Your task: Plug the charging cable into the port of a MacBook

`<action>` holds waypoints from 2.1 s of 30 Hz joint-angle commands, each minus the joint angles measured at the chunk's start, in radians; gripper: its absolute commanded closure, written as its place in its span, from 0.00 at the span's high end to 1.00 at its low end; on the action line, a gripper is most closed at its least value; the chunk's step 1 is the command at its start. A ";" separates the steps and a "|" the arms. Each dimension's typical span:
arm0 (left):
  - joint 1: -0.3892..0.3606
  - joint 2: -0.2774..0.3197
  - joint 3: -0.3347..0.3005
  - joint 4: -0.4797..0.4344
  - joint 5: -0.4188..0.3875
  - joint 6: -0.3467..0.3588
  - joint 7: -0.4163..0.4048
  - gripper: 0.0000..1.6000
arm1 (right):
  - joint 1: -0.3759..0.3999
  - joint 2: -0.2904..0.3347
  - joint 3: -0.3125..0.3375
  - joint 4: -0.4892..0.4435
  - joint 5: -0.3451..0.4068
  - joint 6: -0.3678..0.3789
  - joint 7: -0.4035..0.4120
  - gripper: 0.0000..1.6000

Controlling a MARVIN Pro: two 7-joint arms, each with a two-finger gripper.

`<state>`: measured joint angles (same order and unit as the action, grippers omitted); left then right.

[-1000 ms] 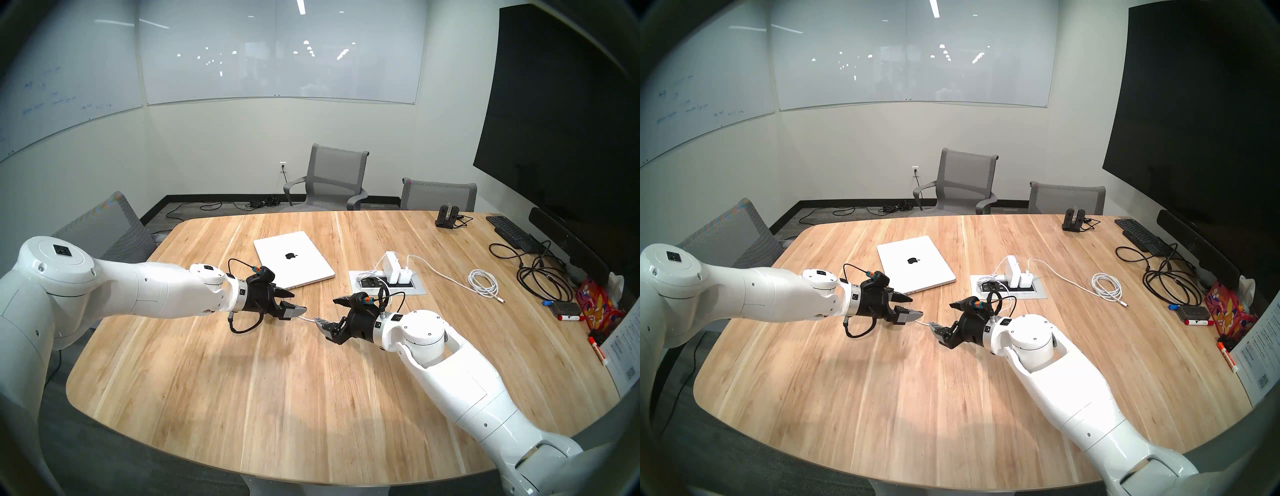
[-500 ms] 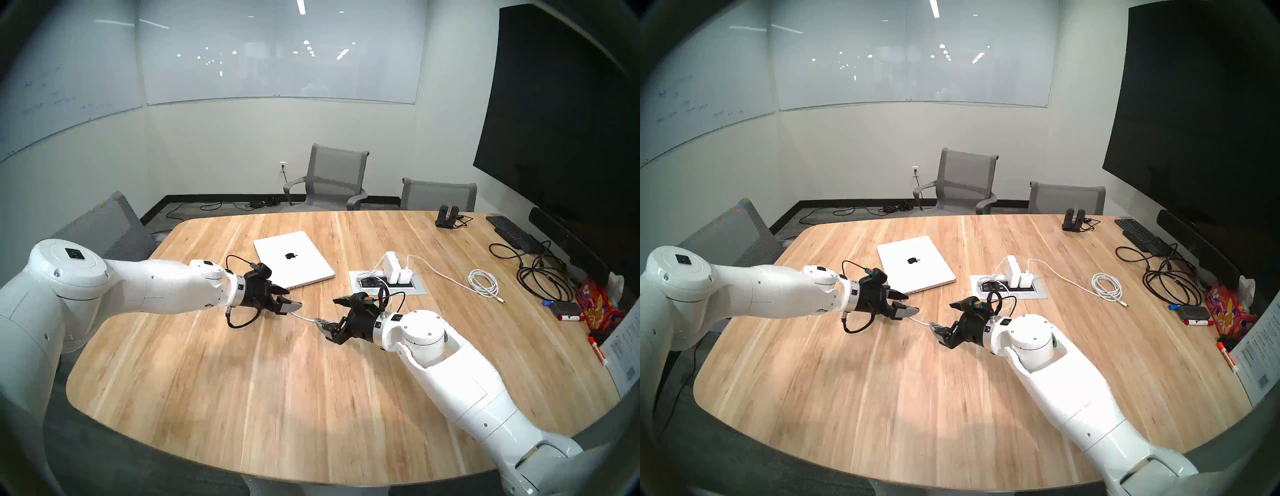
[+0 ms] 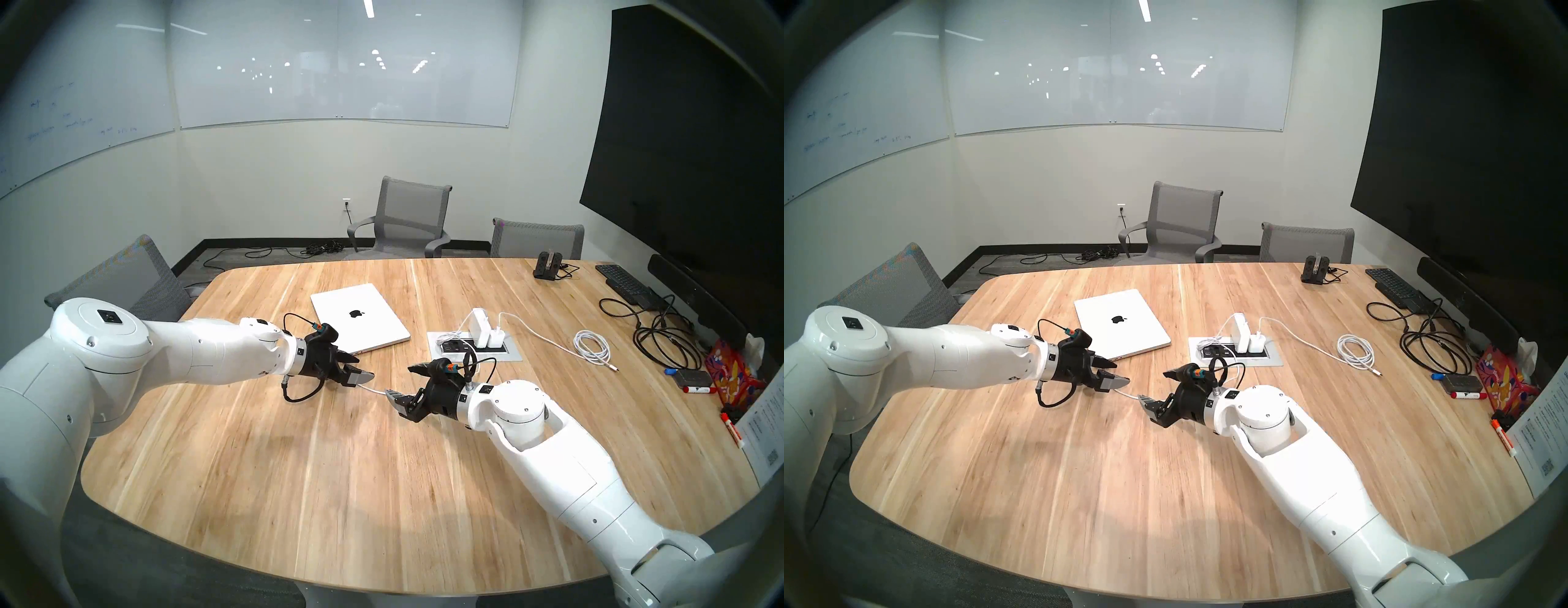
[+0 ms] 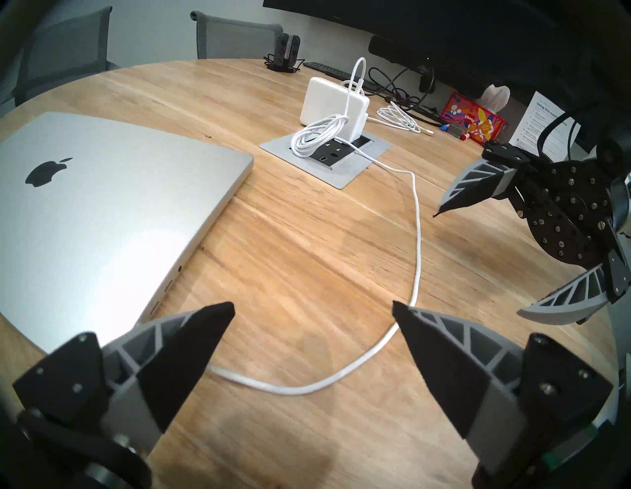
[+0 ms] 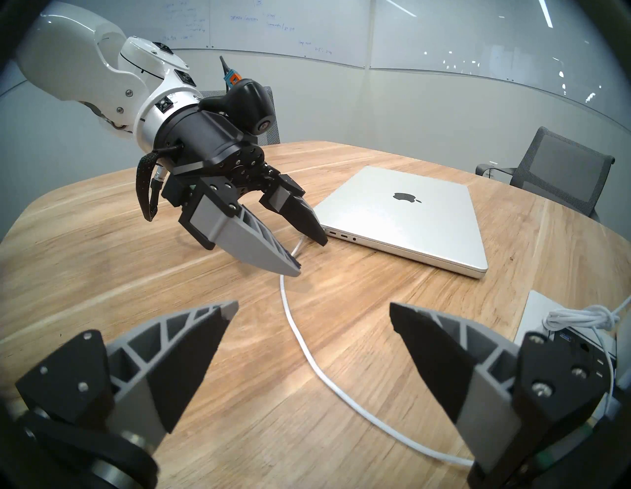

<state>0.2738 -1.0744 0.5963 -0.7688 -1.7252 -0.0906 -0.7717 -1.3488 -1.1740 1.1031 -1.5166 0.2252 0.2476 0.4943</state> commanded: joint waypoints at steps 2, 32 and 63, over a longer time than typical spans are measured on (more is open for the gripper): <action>-0.002 -0.019 -0.014 0.018 -0.007 -0.008 -0.011 1.00 | 0.009 -0.003 0.001 -0.023 -0.002 -0.007 -0.001 1.00; 0.000 0.005 -0.009 0.013 -0.011 -0.014 -0.010 1.00 | 0.009 -0.003 0.001 -0.023 -0.002 -0.007 -0.001 1.00; -0.017 0.045 -0.008 -0.060 0.004 -0.022 0.033 1.00 | 0.009 -0.003 0.001 -0.022 -0.002 -0.007 0.000 1.00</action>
<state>0.2875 -1.0342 0.5973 -0.8289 -1.7201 -0.1180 -0.7379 -1.3488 -1.1741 1.1033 -1.5166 0.2249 0.2476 0.4943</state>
